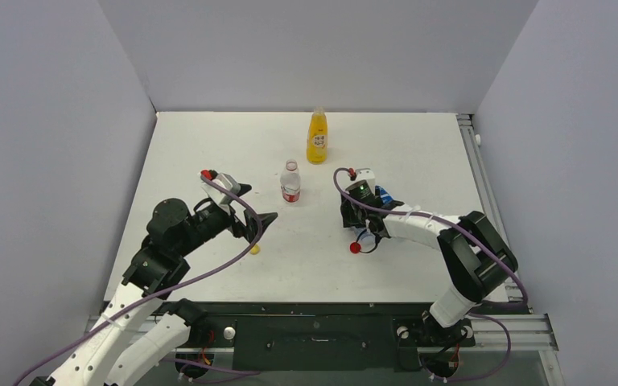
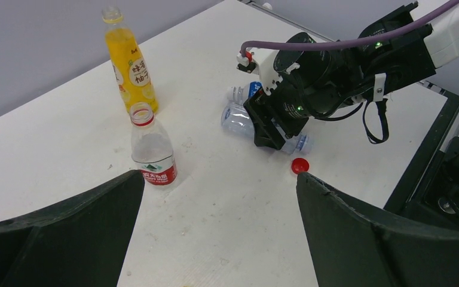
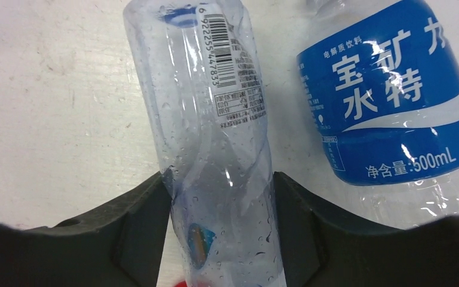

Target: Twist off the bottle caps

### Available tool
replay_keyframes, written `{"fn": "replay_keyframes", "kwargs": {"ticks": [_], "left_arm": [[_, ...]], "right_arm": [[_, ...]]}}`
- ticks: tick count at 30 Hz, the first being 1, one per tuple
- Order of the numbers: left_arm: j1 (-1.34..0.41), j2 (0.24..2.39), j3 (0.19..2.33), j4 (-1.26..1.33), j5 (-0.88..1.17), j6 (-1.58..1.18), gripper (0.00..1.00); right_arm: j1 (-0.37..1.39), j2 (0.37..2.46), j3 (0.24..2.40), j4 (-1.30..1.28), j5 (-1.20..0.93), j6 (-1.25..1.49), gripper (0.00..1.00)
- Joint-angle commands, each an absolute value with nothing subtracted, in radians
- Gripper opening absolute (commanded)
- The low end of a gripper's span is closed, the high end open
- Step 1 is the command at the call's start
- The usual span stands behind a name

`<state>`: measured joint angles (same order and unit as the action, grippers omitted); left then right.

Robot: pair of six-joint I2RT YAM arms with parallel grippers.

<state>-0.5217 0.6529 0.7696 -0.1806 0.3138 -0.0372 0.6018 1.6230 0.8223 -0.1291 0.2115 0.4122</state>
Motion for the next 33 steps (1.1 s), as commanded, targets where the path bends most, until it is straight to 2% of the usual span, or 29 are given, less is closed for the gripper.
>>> {"fn": "replay_keyframes", "kwargs": {"ticks": [1,5,8,15,22,26,33], "left_arm": [[-0.517,0.640,0.804,-0.114,0.354,0.011,0.97],[-0.518,0.621,0.780,-0.058,0.452,0.161,0.97],[-0.521,0.592,0.761,-0.034,0.608,0.352,0.97],[-0.547,0.558,0.719,-0.122,0.796,1.148,0.97],[-0.553,0.582,0.702,-0.203,0.870,1.679,0.97],[-0.567,0.606,0.687,-0.183,0.877,1.832,0.97],[-0.610,0.645,0.726,-0.213,0.827,1.903,0.97]], "right_arm": [[0.607,1.519,0.888,-0.136,0.214,0.412,0.52],[0.624,1.428,0.970,-0.228,0.160,0.400,0.50],[0.634,1.368,1.024,-0.303,0.038,0.403,0.50],[0.688,1.245,1.161,-0.436,-0.339,0.467,0.50],[0.825,1.240,1.328,-0.521,-0.403,0.540,0.50],[0.862,1.276,1.400,-0.512,-0.426,0.616,0.48],[0.941,1.330,1.464,-0.521,-0.469,0.730,0.44]]}}
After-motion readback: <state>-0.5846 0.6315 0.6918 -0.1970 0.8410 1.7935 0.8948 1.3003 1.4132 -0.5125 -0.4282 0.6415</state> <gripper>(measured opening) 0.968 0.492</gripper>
